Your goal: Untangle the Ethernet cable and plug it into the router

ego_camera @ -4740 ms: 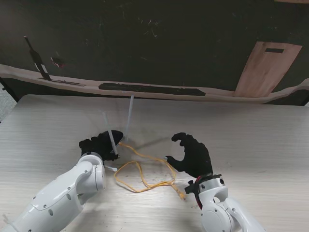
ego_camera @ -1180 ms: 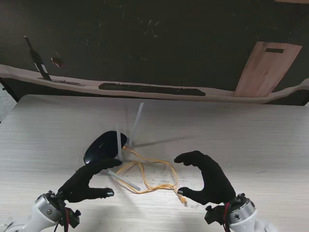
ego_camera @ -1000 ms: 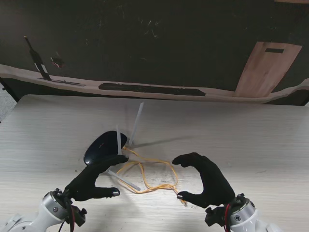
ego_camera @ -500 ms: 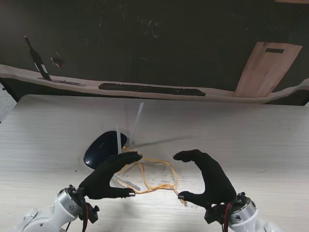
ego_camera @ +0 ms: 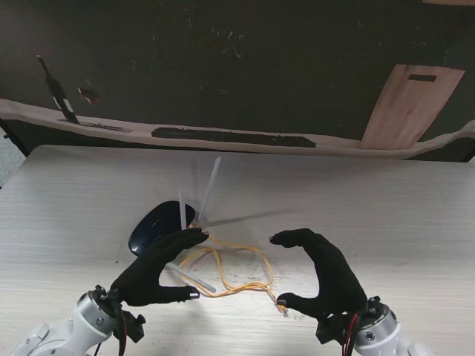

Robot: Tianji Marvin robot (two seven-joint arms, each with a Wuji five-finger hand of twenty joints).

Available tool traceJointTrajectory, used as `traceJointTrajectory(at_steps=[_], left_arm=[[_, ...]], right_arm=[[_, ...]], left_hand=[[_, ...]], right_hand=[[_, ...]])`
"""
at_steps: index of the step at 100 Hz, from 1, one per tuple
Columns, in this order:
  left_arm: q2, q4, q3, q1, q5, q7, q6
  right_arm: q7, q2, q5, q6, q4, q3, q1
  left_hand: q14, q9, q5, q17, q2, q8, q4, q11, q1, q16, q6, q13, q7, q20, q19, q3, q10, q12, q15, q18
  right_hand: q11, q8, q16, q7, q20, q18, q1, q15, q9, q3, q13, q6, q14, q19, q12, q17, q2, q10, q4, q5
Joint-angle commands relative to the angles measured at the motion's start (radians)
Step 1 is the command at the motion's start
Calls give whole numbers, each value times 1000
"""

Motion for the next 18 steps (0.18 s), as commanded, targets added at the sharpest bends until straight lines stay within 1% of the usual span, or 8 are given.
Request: traceJointTrajectory(at_steps=[1,18], left_arm=[[-4,-4,-3,9,-1,-6,-1],[-6,-4,-6,13,3,3,-1]], right_arm=[[8,-4,0,-7,-12,1,-10],[5,-4,1,-3,-13,-1,-10]], left_hand=[[-36,-29,-23,-21,-4,-9,0,-13,-34,-12,-26,-24,-14,-11,-28,26,-23,-15,-14,-27],[-34,-30,-22,-20,-3,-10,-1,-14,-38,-12,-26,-25,-15,-11,-30,36,-22,-16,-15,-27]], right_hand=[[0,-13,-5,0,15,-16,-34,6,-7,14,10,-10,-31,-29,-5,4,11,-32,-28,-25],[-1,-13,-6,-1,19,-15,-34,6,-6,9,6,-9,-31,-31,-6,4,18,-32,-27,-24]])
